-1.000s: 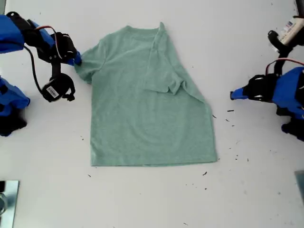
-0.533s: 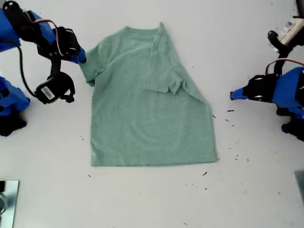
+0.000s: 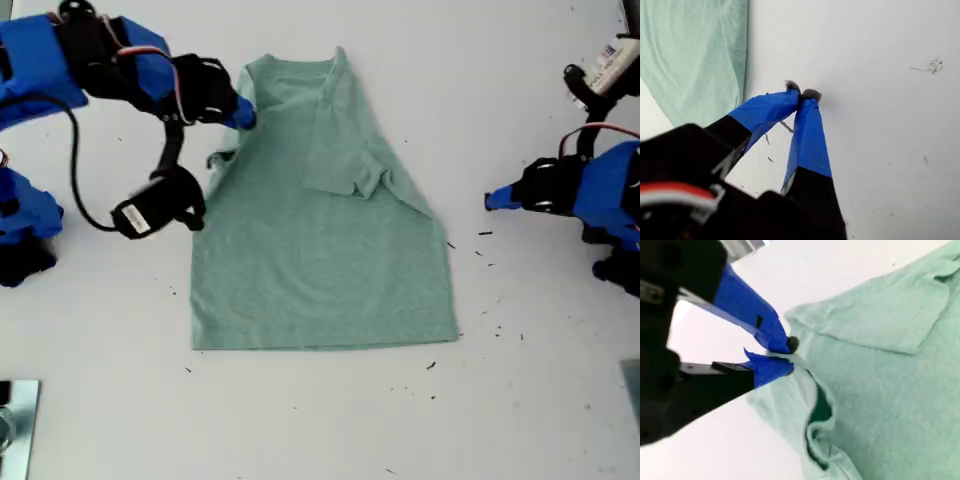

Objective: Fold t shirt

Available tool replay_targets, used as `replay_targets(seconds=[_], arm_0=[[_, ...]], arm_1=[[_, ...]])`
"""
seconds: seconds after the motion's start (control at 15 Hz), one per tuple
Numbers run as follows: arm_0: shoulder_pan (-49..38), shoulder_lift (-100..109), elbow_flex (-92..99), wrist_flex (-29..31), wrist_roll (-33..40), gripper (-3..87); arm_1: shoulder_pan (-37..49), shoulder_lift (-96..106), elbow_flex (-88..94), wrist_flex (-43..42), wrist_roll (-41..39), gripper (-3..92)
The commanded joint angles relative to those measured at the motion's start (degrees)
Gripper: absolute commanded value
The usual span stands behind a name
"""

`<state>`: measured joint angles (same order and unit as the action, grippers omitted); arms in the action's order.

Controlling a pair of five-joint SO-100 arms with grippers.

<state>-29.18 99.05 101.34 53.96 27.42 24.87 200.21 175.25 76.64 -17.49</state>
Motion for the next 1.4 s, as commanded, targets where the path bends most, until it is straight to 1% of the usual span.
replay_targets(seconds=[0.0,0.13,0.2,0.27,0.33,0.4,0.47,0.53,0.6,0.67,0.73,0.8,0.93,1.0,1.07,1.13,1.2,1.27,1.33], arm_0=[[5.71,-14.41,-17.67,-1.05,1.93,-0.2],[6.50,-25.22,-25.75,-1.14,3.43,-0.2],[5.62,-30.32,-28.74,-0.62,5.19,4.4],[5.62,-33.75,-31.64,-0.35,8.53,18.1],[6.15,-35.33,-35.86,3.34,10.46,27.6],[6.24,-33.31,-37.88,8.17,10.81,29.7],[5.80,-27.42,-37.44,12.74,10.63,28.0],[5.45,-19.51,-35.77,17.23,10.02,19.9],[3.87,-11.51,-30.59,20.57,7.38,9.1],[2.46,-1.85,-18.46,19.51,4.92,4.3],[2.20,8.88,-1.67,13.18,2.29,-0.1],[2.46,18.90,15.29,6.15,-0.97,-0.1],[3.60,41.57,45.00,-5.45,-7.12,-0.1],[5.01,56.07,57.66,-8.53,-10.99,-0.1],[5.71,71.72,68.47,-7.47,-13.62,-0.2],[5.19,84.29,75.41,-3.60,-14.24,-0.2],[7.38,90.26,78.40,-2.11,-17.14,-0.2],[6.94,91.05,79.45,-0.70,-17.40,-0.2],[7.12,90.70,79.80,-1.23,-17.14,-0.2]], arm_1=[[0.00,0.26,2.72,0.00,0.70,2.2],[-0.18,0.26,2.72,0.09,0.79,2.2],[-0.26,0.26,2.72,0.09,0.88,2.2],[-0.18,0.26,2.72,0.09,0.79,2.2],[0.18,0.26,2.72,0.09,0.62,2.2],[0.26,0.26,2.72,0.09,0.53,2.2],[0.26,0.26,2.72,0.09,0.53,2.2],[0.35,0.26,2.72,0.09,0.53,2.2],[0.44,0.26,2.72,0.09,0.53,2.2],[0.53,0.26,2.72,0.09,0.44,2.2],[0.62,0.26,2.72,0.09,0.44,2.2],[0.62,0.26,2.72,0.09,0.35,2.3],[0.26,0.26,2.72,0.09,0.62,2.3],[0.26,0.26,2.72,0.09,0.70,2.3],[0.26,0.26,2.72,0.09,0.70,2.3],[0.44,0.26,2.72,0.09,0.53,2.3],[0.44,0.26,2.72,0.09,0.53,2.3],[-0.35,0.35,2.20,0.70,0.97,2.3],[-2.90,0.35,-1.14,2.37,2.20,4.4]])
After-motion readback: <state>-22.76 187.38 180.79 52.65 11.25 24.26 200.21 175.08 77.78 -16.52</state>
